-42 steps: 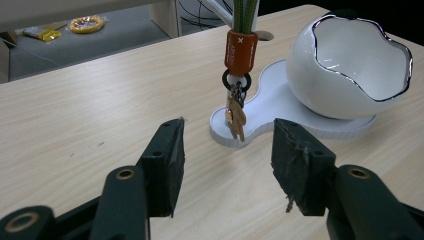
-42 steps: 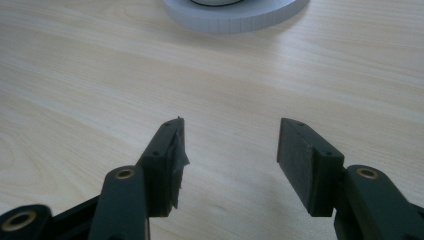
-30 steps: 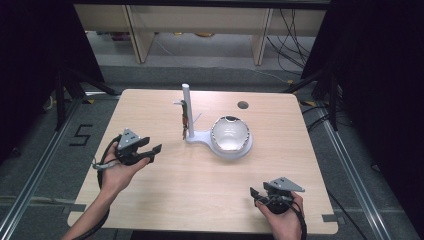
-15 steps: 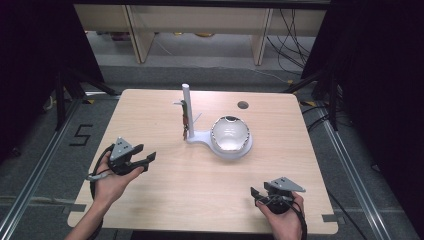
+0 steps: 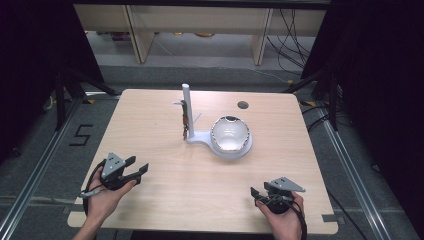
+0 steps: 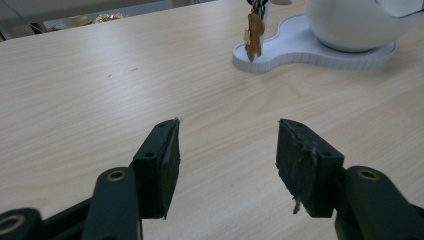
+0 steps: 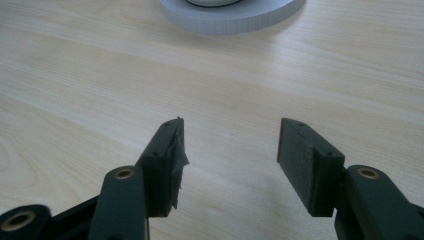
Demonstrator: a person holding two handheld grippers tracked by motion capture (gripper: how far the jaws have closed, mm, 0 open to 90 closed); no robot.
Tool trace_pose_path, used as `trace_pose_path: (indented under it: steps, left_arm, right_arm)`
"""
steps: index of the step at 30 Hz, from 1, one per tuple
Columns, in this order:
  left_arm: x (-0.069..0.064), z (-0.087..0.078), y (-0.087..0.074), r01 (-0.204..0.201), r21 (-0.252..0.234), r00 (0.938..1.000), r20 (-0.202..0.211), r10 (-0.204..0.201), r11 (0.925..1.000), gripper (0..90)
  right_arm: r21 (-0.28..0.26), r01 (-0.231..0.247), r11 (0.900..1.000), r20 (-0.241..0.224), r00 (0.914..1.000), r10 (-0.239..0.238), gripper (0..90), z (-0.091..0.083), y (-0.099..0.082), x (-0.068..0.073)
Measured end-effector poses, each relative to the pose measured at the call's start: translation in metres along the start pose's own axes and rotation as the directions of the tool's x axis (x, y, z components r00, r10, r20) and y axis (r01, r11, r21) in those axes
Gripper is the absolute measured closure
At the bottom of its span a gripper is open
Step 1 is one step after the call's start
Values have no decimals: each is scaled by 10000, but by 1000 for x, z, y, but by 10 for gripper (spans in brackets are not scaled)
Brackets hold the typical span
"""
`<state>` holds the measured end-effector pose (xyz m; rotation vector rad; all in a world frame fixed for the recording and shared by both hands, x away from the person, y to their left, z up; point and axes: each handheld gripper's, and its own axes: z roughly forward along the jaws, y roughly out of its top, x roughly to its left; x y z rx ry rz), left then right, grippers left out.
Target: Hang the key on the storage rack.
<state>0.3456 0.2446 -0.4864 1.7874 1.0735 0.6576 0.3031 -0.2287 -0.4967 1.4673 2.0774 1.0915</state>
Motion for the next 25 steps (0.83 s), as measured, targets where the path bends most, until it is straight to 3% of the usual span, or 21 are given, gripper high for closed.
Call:
trace_pose_path:
  steps: [1, 4, 8, 10, 13, 20, 25]
  left_arm:
    - [1, 0, -5, 57, -67, 10000, -37, -58, 10000, 425]
    - [3, -2, -14, 3, -116, 9999, -116, -5, 9999, 424]
    - [6, -3, -27, 20, -196, 9996, -277, -26, 9998, 423]
    - [7, -3, -34, -41, -382, 9994, -339, 28, 9993, 423]
    - [7, -2, -41, -91, -509, 9990, -434, 69, 9987, 422]
    - [7, -4, -44, -140, -1077, 9981, -616, 74, 9941, 413]
    - [5, -5, -44, -342, -1016, 9967, -769, 264, 9942, 402]
  right_arm:
    - [60, 108, 9999, 193, 9998, -109, 452, 0, 0, 0]
    - [12, 57, 10000, 39, 10000, -57, 452, 0, -1, 0]
    - [-9, 98, 10000, 281, 9996, -98, 452, 2, -1, 0]
    - [60, 64, 10000, -58, 10000, -64, 452, 0, -1, 0]
    - [27, 108, 9999, 259, 9996, -109, 452, 1, -1, 0]
    - [-84, 77, 9999, 53, 10000, -77, 452, 1, -3, -1]
    - [-134, 122, 9998, 81, 9999, -120, 451, 1, -3, -2]
